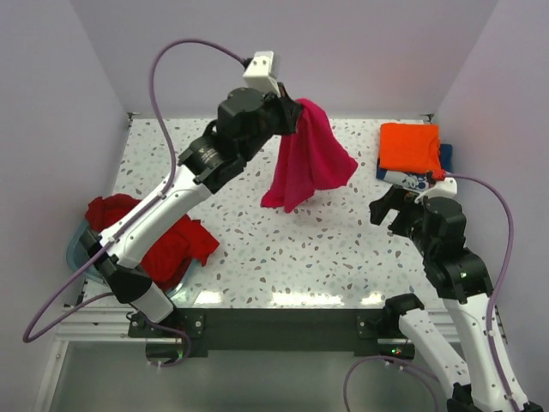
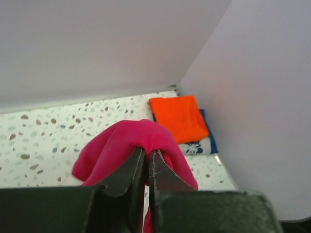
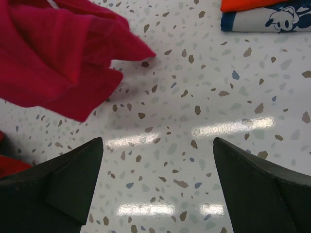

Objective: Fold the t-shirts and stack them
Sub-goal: Move the tshirt to the center of the board

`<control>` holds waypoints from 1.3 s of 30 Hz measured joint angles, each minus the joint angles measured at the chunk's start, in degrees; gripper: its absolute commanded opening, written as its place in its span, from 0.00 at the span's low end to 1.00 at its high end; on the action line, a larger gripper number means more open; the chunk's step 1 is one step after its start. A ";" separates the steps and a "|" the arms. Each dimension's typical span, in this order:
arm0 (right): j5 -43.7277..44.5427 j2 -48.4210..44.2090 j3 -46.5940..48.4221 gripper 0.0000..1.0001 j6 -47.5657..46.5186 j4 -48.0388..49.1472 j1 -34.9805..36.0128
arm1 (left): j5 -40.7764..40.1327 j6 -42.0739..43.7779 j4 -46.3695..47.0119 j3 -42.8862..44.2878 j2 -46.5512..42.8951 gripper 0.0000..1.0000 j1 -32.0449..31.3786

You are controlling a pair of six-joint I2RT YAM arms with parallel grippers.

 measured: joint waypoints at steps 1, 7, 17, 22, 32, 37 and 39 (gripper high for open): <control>0.37 -0.02 0.22 0.99 -0.09 -0.28 -0.02 | -0.98 0.20 -0.15 -1.97 -0.02 0.35 -0.26; 0.39 -0.33 0.33 0.98 -0.17 -0.79 -0.02 | -3.76 0.55 0.74 -17.86 -0.61 1.00 -0.35; -6.27 6.88 -5.27 0.80 4.13 3.41 0.00 | -6.43 -0.92 0.61 -44.68 -10.05 0.98 -0.42; -7.10 13.73 -8.50 0.78 6.56 4.52 1.88 | -7.08 -2.14 1.25 -53.40 -16.15 0.98 -0.42; 0.31 22.84 -12.09 0.75 12.61 8.02 13.31 | -8.68 -3.08 -0.46 -62.20 -25.68 0.99 -0.39; 3.28 27.80 -13.33 0.72 14.40 9.97 13.66 | -9.49 -4.31 -2.21 -62.62 -31.50 1.00 -0.39; 4.11 29.57 -13.31 0.71 14.69 11.30 13.94 | -9.79 -5.07 -3.26 -63.10 -34.32 1.00 -0.39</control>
